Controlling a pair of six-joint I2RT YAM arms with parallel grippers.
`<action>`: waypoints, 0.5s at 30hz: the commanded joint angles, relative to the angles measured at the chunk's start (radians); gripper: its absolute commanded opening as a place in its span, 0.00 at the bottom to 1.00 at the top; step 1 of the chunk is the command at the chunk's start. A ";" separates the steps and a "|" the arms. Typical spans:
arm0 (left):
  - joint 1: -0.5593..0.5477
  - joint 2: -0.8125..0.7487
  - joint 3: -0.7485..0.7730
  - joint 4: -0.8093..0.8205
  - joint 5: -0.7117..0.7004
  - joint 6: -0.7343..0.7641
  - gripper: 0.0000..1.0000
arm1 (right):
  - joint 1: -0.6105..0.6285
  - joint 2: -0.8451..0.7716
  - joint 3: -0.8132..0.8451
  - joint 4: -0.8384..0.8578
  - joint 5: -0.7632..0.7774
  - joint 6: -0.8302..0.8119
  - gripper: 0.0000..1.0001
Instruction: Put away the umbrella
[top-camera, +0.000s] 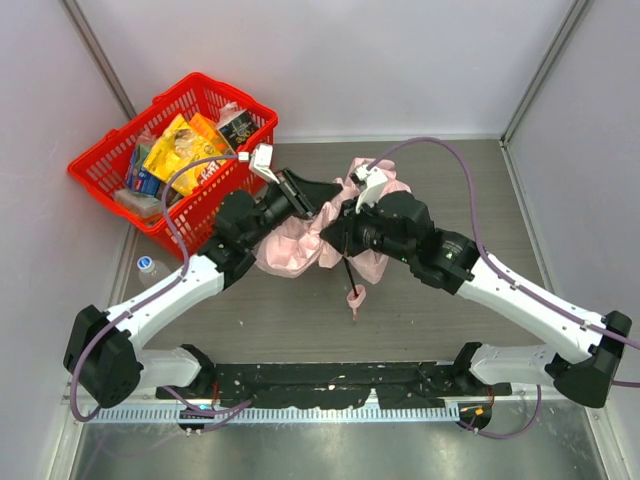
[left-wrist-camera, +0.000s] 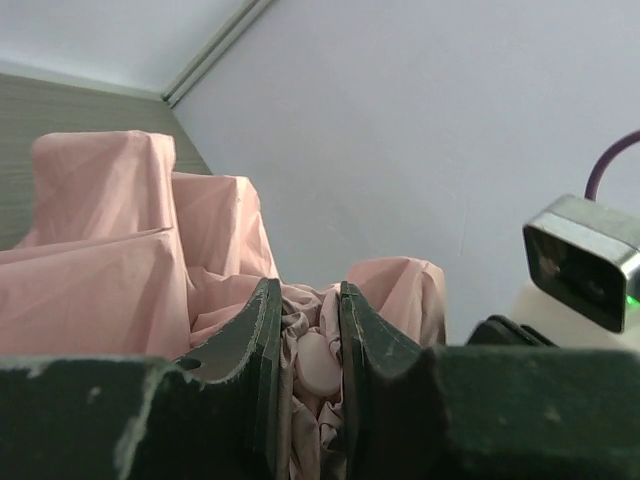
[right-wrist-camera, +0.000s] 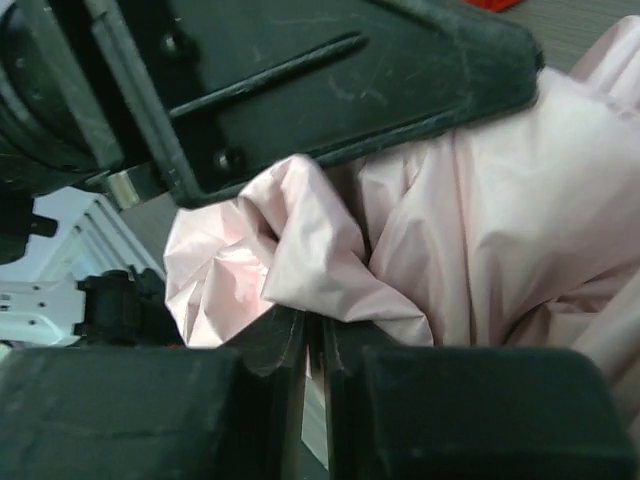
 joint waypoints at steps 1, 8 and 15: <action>-0.003 -0.052 0.035 0.229 0.163 -0.008 0.00 | -0.003 0.036 0.141 -0.230 0.115 -0.060 0.30; 0.031 -0.104 0.031 0.045 0.021 -0.003 0.00 | -0.002 -0.137 0.161 -0.353 -0.149 -0.032 0.66; 0.118 -0.061 0.045 0.089 0.119 -0.080 0.00 | -0.003 -0.248 0.233 -0.455 0.057 -0.123 0.71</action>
